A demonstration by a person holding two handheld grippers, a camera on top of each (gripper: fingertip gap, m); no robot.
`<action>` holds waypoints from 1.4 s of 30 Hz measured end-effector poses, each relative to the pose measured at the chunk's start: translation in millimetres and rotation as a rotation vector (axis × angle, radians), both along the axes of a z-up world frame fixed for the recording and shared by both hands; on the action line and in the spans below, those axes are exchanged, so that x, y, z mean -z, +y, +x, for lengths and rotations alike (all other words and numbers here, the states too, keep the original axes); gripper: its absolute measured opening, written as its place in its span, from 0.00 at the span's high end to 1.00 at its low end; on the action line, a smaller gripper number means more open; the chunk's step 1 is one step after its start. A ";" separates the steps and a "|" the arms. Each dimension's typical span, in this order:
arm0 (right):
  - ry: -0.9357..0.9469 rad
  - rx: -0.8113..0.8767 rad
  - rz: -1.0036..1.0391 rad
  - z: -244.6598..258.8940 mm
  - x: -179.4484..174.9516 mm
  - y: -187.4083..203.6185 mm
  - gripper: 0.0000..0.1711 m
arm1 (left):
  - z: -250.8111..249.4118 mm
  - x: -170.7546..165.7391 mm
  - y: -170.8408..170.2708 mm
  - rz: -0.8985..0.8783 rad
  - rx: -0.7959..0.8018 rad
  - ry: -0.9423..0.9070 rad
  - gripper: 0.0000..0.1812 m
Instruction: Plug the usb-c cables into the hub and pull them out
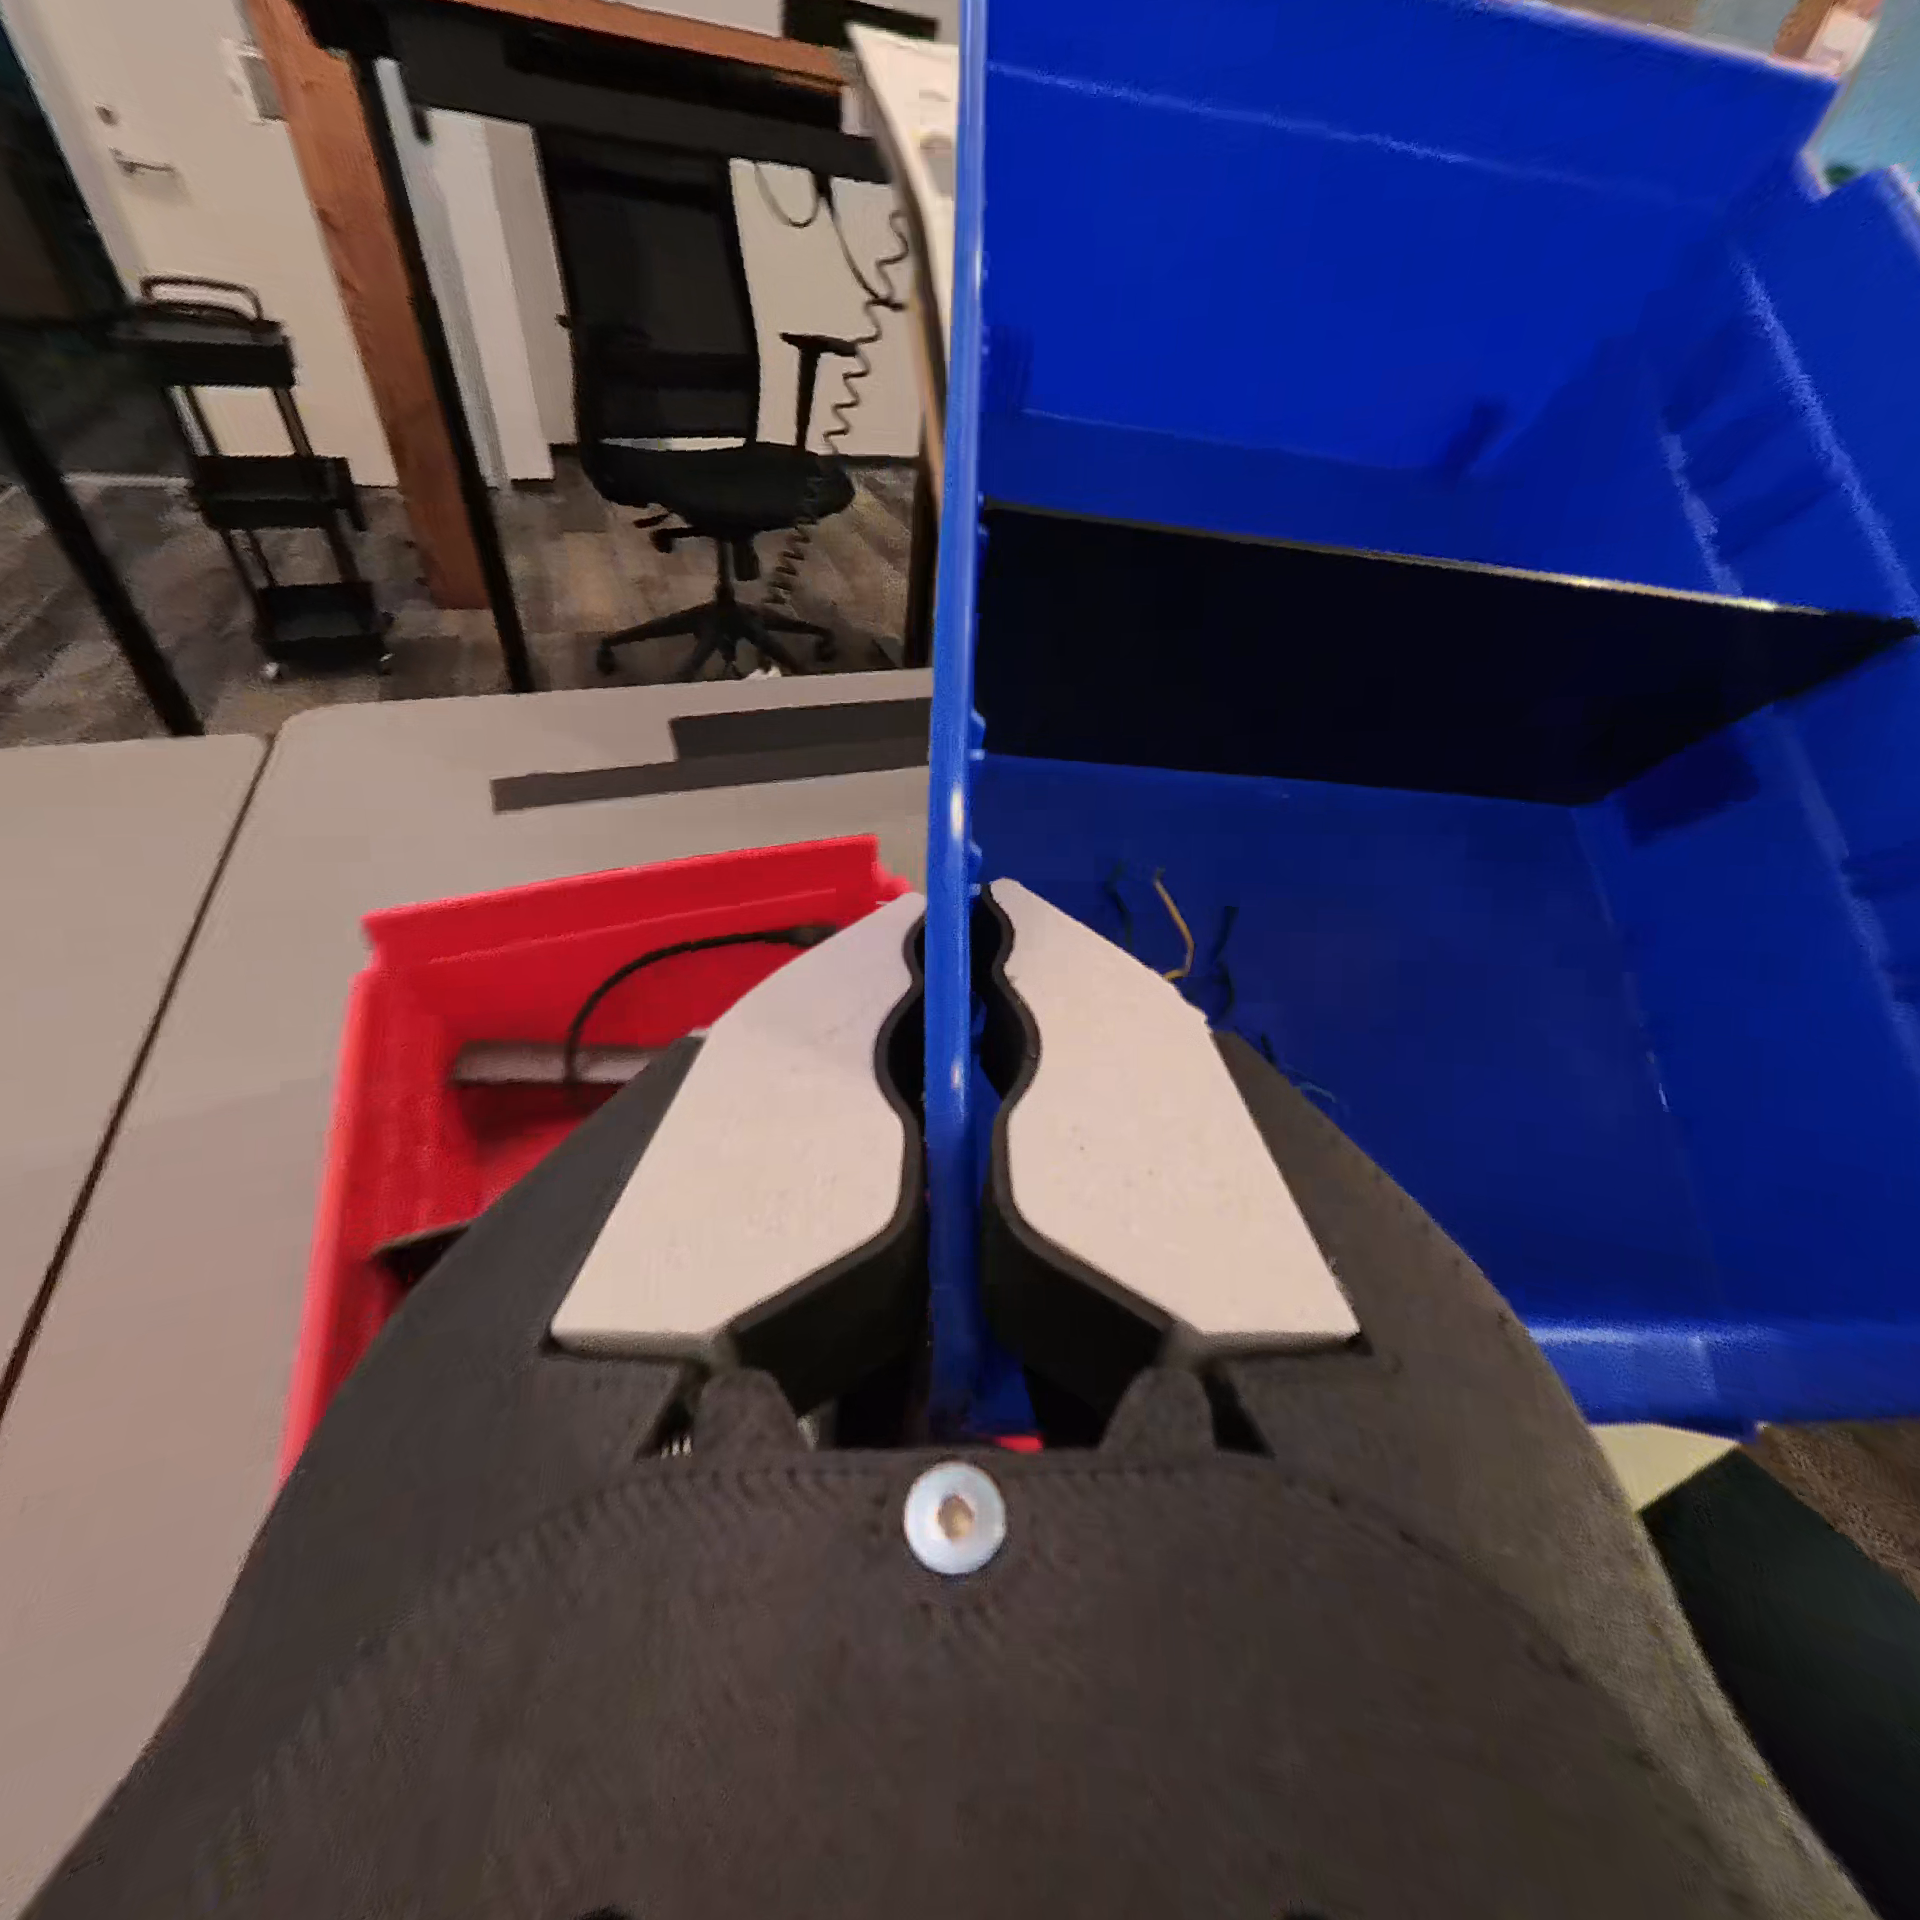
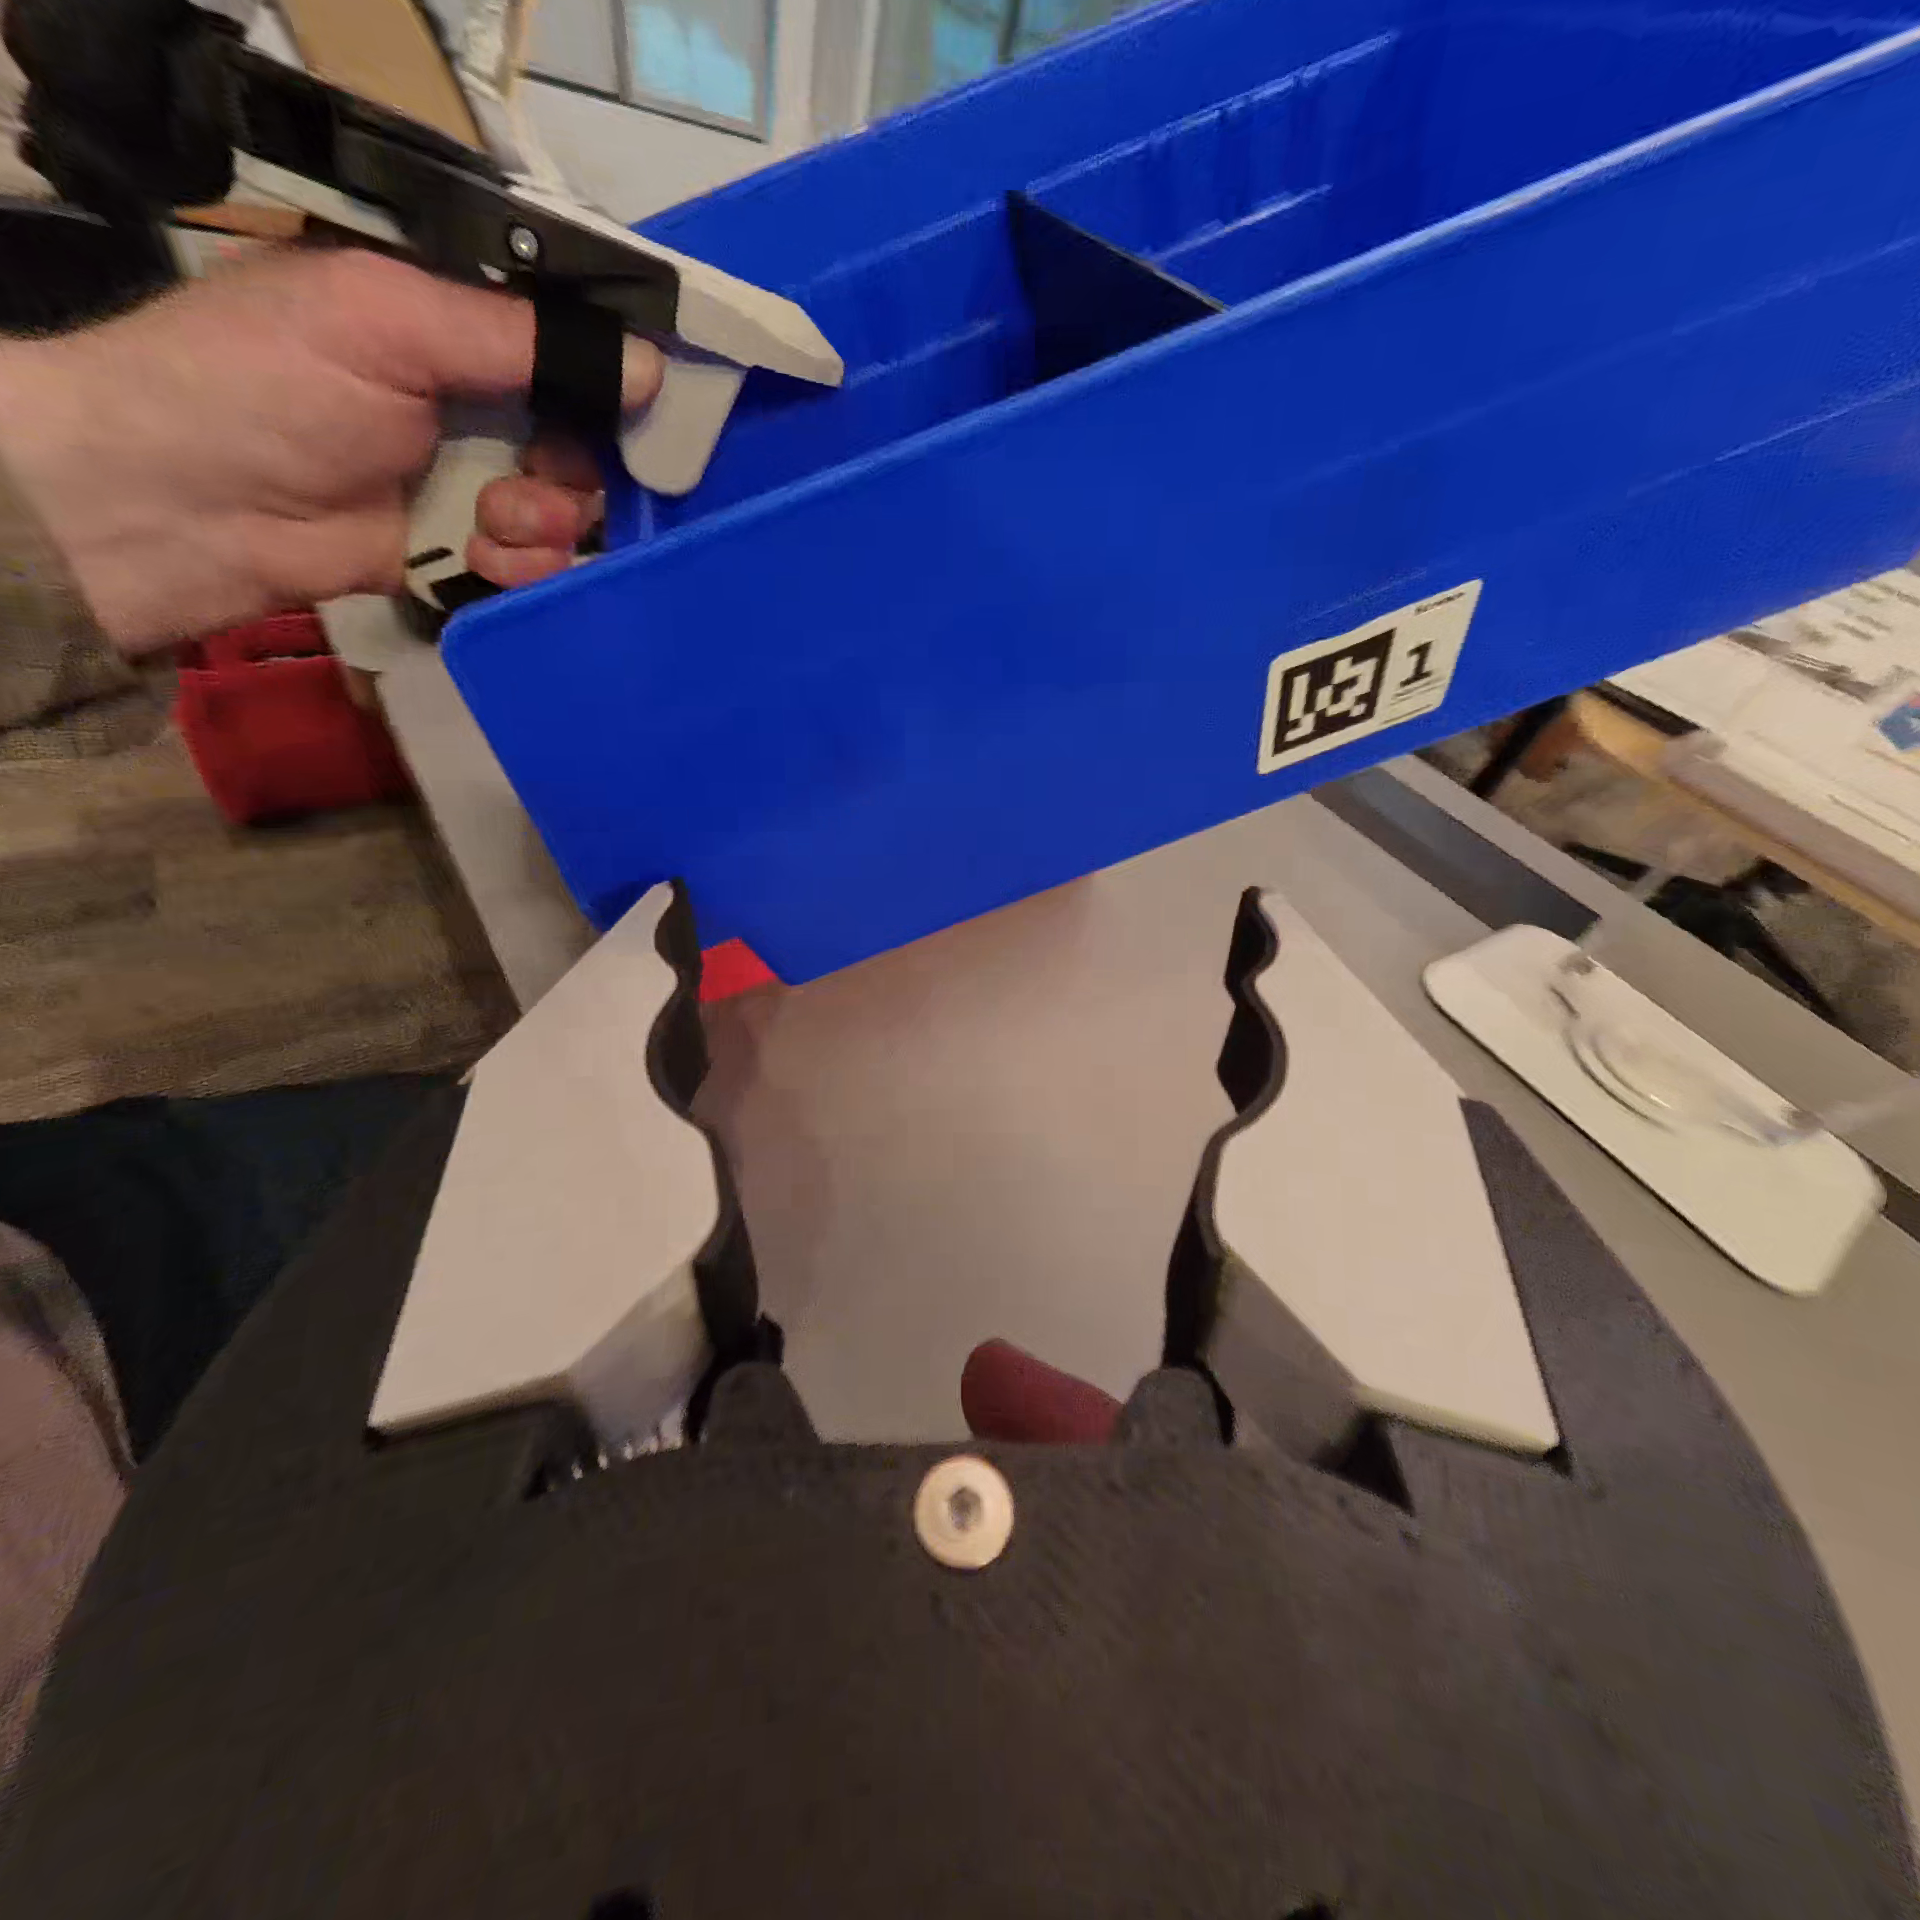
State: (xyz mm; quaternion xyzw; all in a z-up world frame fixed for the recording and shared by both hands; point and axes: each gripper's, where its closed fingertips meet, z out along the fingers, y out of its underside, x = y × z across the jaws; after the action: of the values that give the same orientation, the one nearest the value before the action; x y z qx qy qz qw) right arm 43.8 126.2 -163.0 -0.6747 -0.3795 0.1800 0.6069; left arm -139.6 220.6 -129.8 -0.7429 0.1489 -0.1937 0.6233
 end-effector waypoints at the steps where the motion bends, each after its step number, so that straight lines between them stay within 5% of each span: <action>1: 0.011 0.040 0.002 14.2 -0.2 0.3 0.41 | 14.3 -2.5 2.3 0.006 0.022 0.009 0.98; 6: 0.098 -0.015 -0.154 61.5 5.3 -19.8 0.46 | 82.4 -5.6 13.3 0.002 0.104 0.030 0.98; 7: 0.129 -0.035 -0.174 69.7 3.3 -25.9 0.40 | 96.1 -4.5 14.2 0.002 0.127 0.041 0.98; 13: 0.193 0.048 -0.210 112.4 5.6 -34.1 0.39 | 172.7 10.2 24.0 0.010 0.224 0.075 0.98; 18: 0.048 0.303 -0.214 160.7 49.5 -8.4 0.46 | 232.1 48.3 28.9 -0.056 0.267 0.079 0.98; 27: 0.132 0.341 -0.392 210.6 101.5 -2.9 0.50 | 279.5 140.1 26.2 -0.310 0.278 0.060 0.96; 33: 0.183 0.377 -0.478 239.4 122.7 1.6 0.53 | 301.0 175.7 6.2 -0.424 0.325 0.061 0.88; 42: 0.025 0.598 -0.442 294.1 143.7 17.0 0.76 | 329.3 165.2 -38.2 -0.507 0.579 0.035 0.65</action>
State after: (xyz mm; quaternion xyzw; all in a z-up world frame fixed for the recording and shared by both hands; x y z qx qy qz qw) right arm 337.9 143.1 -306.7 -0.8682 -0.1100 0.0805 0.4771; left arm 189.8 182.3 -294.9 -0.8039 0.3104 -0.3795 0.3368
